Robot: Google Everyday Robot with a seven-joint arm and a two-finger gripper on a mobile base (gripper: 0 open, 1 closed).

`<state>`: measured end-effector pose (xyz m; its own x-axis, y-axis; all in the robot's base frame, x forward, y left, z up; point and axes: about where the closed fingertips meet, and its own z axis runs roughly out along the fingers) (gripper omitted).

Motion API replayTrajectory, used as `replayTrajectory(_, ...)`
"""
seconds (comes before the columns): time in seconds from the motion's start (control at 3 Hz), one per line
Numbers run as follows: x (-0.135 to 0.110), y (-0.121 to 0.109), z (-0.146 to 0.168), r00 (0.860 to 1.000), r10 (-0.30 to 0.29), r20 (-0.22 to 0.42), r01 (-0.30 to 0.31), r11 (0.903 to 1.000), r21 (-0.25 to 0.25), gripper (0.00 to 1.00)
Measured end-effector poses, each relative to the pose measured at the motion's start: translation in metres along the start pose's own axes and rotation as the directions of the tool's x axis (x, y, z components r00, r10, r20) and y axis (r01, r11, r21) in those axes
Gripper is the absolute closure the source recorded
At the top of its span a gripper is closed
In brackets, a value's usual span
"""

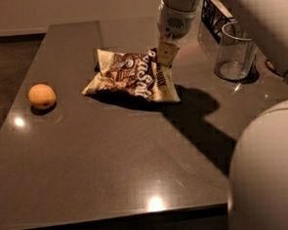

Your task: Move brown chip bag near rxbar blueberry

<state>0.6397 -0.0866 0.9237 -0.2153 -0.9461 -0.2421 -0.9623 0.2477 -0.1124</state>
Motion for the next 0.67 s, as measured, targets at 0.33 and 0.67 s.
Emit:
replayTrajectory(0.33,-0.0083,-0.0113,0.0025,0.999,0.032,0.021,-0.032,0.9993,0.021,0.57)
replayTrajectory(0.67,-0.0115,-0.0146,0.0049,0.999,0.032,0.030,-0.033,0.9990,0.030,0.35)
